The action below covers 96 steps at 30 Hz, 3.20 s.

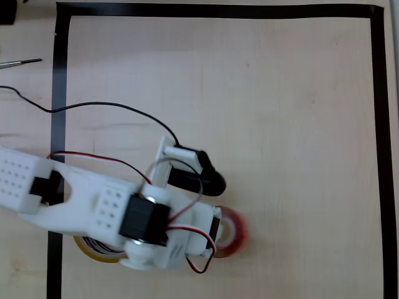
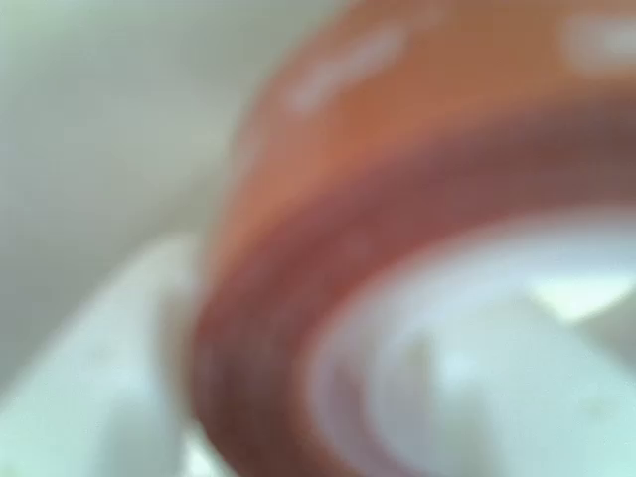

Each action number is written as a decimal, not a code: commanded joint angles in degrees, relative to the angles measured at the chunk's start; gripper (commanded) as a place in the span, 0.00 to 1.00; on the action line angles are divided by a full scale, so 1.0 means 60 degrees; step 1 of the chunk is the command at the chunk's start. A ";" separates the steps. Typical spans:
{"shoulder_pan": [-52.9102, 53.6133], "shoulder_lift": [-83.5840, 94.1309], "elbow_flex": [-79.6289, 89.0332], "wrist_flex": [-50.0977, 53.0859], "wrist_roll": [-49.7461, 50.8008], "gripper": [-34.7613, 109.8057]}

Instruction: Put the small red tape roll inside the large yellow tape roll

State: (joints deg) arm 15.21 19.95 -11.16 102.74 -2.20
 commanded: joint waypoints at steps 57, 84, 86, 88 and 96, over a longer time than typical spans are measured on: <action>0.1113 1.4868 1.9790 -0.5024 -0.0308 0.44; -0.0688 2.4214 2.6953 -0.6387 -0.0908 0.24; -0.1216 2.4287 2.7905 -0.7075 -0.0908 0.24; -0.1655 2.4434 2.8799 -0.7808 -0.0908 0.24; -0.1963 2.8506 3.0996 -0.6768 -0.0952 0.24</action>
State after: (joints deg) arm 2.81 182.02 174.99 59.24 -6.42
